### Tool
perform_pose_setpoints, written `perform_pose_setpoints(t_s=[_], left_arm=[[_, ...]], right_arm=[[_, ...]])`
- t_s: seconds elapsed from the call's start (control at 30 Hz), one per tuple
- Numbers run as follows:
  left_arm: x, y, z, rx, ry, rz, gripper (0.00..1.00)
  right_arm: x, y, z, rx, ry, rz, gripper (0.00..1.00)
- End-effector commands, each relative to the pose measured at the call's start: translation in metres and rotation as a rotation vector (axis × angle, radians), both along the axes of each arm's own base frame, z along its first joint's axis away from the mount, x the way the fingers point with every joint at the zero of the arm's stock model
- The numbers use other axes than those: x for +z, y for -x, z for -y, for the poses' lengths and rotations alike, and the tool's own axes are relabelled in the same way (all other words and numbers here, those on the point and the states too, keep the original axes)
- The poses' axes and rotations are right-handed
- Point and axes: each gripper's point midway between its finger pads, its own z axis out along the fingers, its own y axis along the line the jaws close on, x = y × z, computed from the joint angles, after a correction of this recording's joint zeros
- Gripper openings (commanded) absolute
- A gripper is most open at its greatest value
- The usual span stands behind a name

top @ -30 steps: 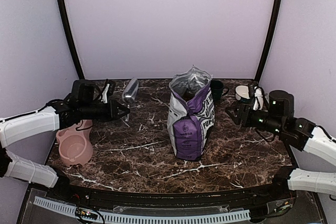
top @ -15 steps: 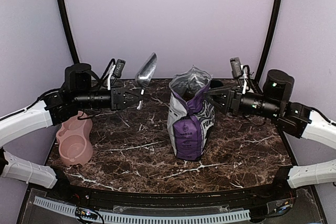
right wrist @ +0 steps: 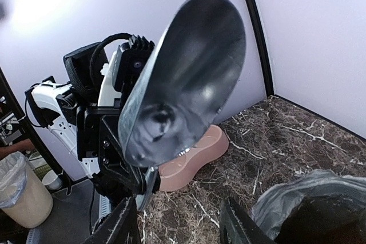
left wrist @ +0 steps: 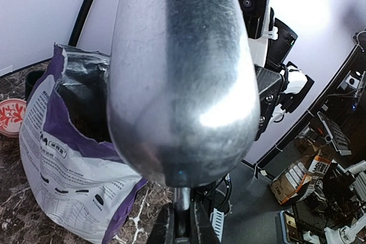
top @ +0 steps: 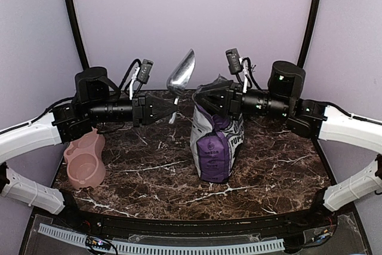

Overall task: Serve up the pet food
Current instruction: Pass from the left arm to the right

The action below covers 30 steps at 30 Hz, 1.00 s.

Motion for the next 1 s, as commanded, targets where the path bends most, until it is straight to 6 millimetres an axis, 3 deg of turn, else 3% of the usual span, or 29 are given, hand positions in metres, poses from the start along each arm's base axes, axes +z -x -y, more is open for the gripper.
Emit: perform_pose_setpoints(t_s=[0.0,0.4,0.47,0.6,0.97], left_arm=[[0.033,0.002,0.01,-0.008,0.093,0.064,0.0],[0.032,0.0,0.022,-0.006,0.102,0.059,0.0],[0.031,0.001,0.024,-0.012,0.099,0.061,0.0],[0.027,0.0,0.026,-0.012,0.093,0.058,0.0],[0.02,-0.002,0.029,-0.004,0.072,0.06,0.0]], right_arm=[[0.041,0.008,-0.009,0.041,-0.106,0.094,0.48],[0.047,0.02,-0.024,0.1,-0.139,0.119,0.39],[0.062,0.02,-0.024,0.099,-0.166,0.137,0.38],[0.071,0.023,-0.026,0.114,-0.188,0.149,0.32],[0.064,0.021,-0.034,0.119,-0.178,0.135,0.04]])
